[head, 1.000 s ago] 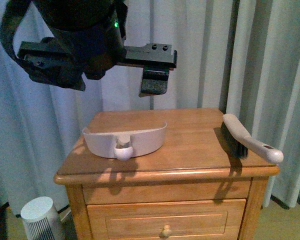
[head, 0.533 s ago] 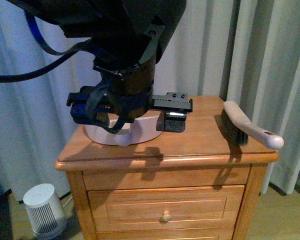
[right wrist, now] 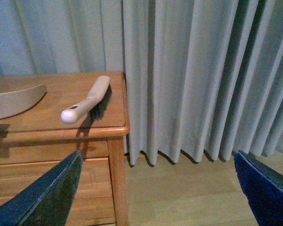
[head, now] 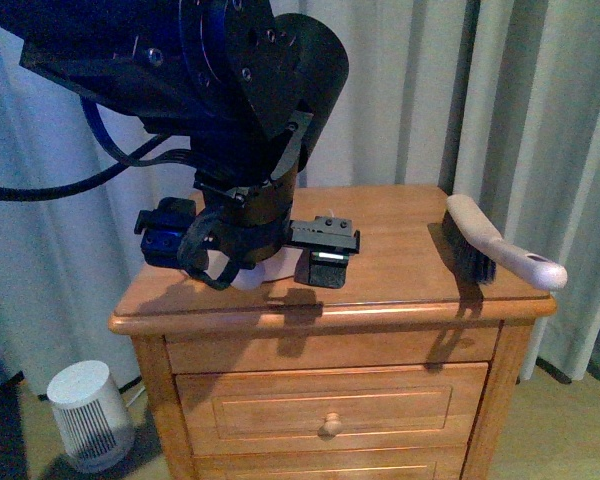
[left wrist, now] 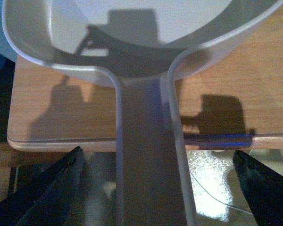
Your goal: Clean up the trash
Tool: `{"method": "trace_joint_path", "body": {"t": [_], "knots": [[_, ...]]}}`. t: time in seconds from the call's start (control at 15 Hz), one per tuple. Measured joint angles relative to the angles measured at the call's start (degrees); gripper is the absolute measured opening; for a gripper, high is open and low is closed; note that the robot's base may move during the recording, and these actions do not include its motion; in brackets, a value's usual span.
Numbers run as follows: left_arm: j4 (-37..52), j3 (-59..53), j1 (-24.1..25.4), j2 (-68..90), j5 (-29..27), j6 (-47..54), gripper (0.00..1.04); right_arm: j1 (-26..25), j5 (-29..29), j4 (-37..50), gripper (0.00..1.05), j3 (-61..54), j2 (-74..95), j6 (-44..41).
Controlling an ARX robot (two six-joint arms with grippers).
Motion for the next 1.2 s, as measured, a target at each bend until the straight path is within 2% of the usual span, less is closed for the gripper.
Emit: {"method": "trace_joint_path", "body": {"t": [0.2,0.33,0.6,0.67,0.87,1.07,1.2], "knots": [[0.72,0.02,0.07,0.02,-0.48,1.01,0.97,0.0,0.02,0.0,0.97,0.0,0.0,0.0],[1.31,0.04,0.2,0.02,-0.59,1.84,0.78,0.0,0.0,0.0,0.97,0.0,0.0,0.0],[1.29,0.02,0.59,0.02,-0.39,2.97,0.32,0.0,0.0,0.0,0.97,0.0,0.0,0.0],[1.31,0.02,0.66,-0.2,-0.37,3.56,0.29,0.0,0.0,0.0,0.97,0.0,0.0,0.0],[4.31,-0.94,0.63,-2.69,-1.14,6.08,0.29,0.0,0.0,0.0,0.97,0.0,0.0,0.0],[16.85,-6.86,0.96,-11.93,-3.74,13.99,0.28,0.0,0.02,0.0,0.97,0.0,0.0,0.0],[29.55,-14.91,2.4,-22.64,-1.27,21.14,0.28,0.0,0.02,0.0,0.97,0.0,0.0,0.0]]}}
